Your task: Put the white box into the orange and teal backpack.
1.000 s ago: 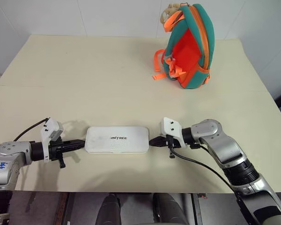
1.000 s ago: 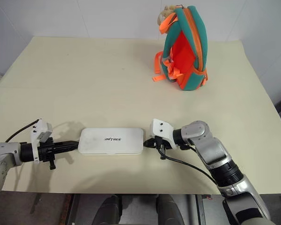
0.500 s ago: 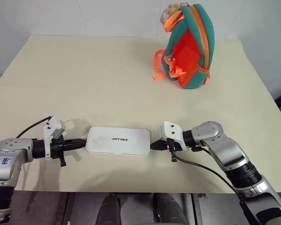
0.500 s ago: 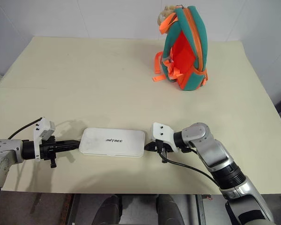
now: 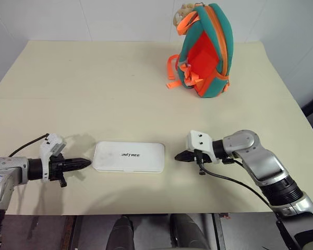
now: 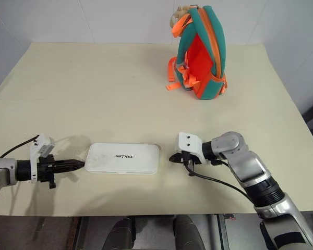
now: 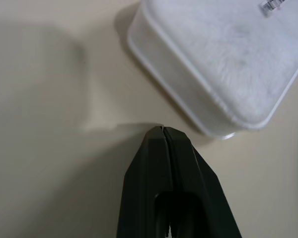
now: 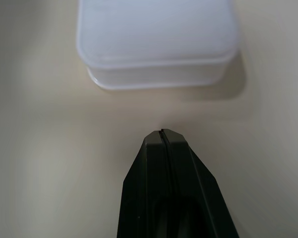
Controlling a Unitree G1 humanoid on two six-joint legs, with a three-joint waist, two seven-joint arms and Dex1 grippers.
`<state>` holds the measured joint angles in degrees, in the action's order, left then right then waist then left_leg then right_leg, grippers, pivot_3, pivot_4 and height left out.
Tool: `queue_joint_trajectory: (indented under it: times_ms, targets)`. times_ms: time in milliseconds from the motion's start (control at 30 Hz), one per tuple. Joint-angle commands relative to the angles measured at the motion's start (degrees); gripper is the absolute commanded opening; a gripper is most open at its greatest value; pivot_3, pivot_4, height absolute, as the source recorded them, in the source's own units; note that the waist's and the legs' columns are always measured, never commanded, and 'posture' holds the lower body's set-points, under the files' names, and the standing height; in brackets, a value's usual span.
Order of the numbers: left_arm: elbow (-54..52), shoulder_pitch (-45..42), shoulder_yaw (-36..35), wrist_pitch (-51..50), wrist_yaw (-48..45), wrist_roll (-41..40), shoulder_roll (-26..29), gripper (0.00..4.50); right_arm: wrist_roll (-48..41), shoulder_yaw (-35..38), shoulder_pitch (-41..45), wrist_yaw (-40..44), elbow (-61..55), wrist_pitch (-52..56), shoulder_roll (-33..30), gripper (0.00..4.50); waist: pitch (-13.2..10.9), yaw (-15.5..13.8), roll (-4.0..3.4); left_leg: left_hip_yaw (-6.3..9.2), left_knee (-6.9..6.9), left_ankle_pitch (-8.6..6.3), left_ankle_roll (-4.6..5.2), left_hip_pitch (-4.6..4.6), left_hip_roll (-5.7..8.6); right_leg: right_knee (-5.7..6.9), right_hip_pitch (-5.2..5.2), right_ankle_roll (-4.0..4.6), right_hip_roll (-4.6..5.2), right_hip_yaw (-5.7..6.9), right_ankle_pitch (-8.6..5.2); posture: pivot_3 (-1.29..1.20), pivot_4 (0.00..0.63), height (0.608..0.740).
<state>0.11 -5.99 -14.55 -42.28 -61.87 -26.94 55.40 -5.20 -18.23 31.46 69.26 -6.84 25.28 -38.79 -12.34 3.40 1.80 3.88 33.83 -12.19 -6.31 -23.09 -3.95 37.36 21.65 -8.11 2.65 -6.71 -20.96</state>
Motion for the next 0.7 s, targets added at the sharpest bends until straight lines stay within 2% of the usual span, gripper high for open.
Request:
queue_joint_trajectory:
  times_ms: [33, 367, 400, 600, 700]
  targets:
    - [1.22, 0.42, -3.53, -1.04, 4.73, 1.88, 1.78, 1.17, -0.66, 2.45, 1.02, 0.92, -0.17, -1.14, -2.73, 0.88, 0.0, -0.14, 0.0, 0.0, 0.0, 0.0, 0.0, -0.01, 0.0, -0.01, 0.0, 0.0, 0.0, 0.0, 0.0, 0.0, 0.15, 0.74]
    - [2.03, -2.22, -9.25, -7.67, 3.66, -5.81, 1.32, 4.26, -1.0, 3.0, 1.82, -0.46, 1.97, -2.44, -2.69, 4.33, -0.01, -0.19, 0.01, 0.0, -0.03, -0.02, -0.01, -0.09, 0.0, -0.05, 0.06, 0.0, 0.0, 0.01, -0.02, 0.0, 0.15, 0.74]
    - [2.13, -2.4, -9.77, -8.95, 2.79, -7.22, 1.35, 4.48, -1.11, 2.99, 1.72, -0.44, 1.88, -2.43, -2.67, 4.5, -0.01, -0.19, 0.01, 0.0, -0.03, -0.02, -0.01, -0.11, 0.0, -0.05, 0.06, -0.01, 0.0, 0.01, -0.03, 0.0, 0.15, 0.74]
    - [5.72, -4.72, -11.18, -15.48, -0.38, -13.84, 0.51, 4.48, -1.23, 2.59, 1.19, -0.83, 2.06, -2.84, -2.25, 4.5, -0.01, -0.15, 0.01, 0.0, -0.03, -0.03, -0.02, -0.11, 0.0, -0.06, 0.06, -0.01, 0.0, 0.01, -0.03, 0.0, 0.15, 0.74]
    - [10.99, -7.91, -12.5, -18.38, -1.93, -17.7, -1.31, 4.48, -1.54, 2.56, 0.81, -1.0, 1.53, -2.67, -2.08, 4.5, -0.01, -0.2, 0.01, 0.01, -0.01, -0.03, -0.02, -0.1, 0.0, -0.02, 0.06, -0.01, 0.0, 0.02, -0.03, 0.0, 0.15, 0.74]
